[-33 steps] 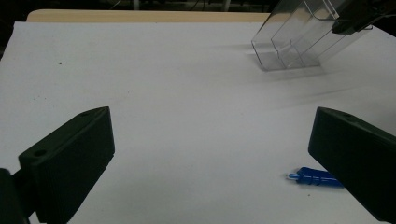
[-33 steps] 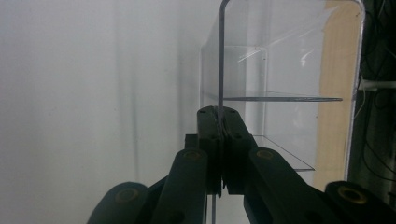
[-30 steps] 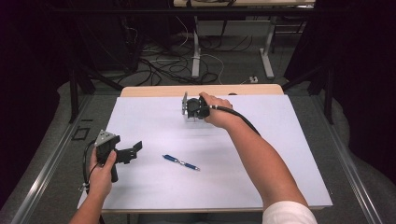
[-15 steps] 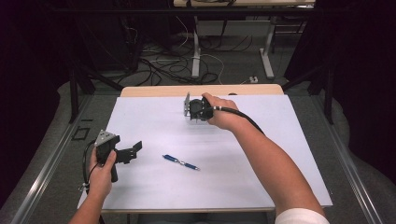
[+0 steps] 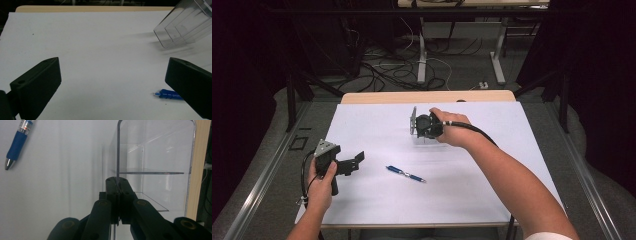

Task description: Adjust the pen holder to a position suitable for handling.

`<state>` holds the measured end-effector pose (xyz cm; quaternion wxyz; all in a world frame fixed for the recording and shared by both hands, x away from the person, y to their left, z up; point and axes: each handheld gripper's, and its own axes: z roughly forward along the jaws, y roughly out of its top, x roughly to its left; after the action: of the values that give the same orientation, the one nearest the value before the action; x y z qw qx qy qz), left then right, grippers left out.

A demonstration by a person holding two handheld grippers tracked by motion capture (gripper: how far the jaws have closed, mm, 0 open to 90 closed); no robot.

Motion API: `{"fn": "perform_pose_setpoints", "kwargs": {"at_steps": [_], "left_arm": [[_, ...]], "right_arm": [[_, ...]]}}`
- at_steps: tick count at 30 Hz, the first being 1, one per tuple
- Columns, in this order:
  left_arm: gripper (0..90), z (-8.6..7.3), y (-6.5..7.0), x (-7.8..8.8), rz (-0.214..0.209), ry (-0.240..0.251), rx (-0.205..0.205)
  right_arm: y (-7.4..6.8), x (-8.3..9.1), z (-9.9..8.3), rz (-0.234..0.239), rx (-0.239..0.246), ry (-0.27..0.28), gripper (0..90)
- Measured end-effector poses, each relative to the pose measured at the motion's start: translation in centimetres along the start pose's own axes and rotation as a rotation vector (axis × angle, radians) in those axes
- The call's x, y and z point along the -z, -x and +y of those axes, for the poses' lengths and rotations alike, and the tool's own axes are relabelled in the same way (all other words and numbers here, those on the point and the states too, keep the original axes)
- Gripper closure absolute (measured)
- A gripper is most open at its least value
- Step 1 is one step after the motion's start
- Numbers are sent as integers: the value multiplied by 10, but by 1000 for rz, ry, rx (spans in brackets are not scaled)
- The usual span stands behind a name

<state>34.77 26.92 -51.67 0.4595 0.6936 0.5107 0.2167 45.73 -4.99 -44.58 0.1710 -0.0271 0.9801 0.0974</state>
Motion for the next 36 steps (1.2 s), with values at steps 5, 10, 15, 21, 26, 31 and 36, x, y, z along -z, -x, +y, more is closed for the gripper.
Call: {"fn": "perform_pose_setpoints", "kwargs": {"at_steps": [5, 10, 15, 21, 26, 31, 36], "left_arm": [[4, 0, 0, 0, 1, 0, 0], [4, 0, 0, 0, 0, 0, -1], [4, 0, 1, -1, 1, -1, -4], [4, 0, 0, 0, 1, -7, -11], [4, 0, 1, -1, 1, -2, -7], [4, 0, 1, -1, 0, -1, -6], [4, 0, 1, -1, -1, 0, -5]], "right_arm": [[-6, 0, -4, 26, -18, -4, 888], [-11, -1, -8, 46, -38, 5, 887], [-17, 0, -7, 74, -37, -4, 887], [-21, -1, -3, 95, -26, -2, 886], [-20, -2, -4, 101, -32, 5, 884], [-17, -2, -6, 93, -48, 17, 870], [-12, -5, -10, 52, -55, 48, 840]]}}
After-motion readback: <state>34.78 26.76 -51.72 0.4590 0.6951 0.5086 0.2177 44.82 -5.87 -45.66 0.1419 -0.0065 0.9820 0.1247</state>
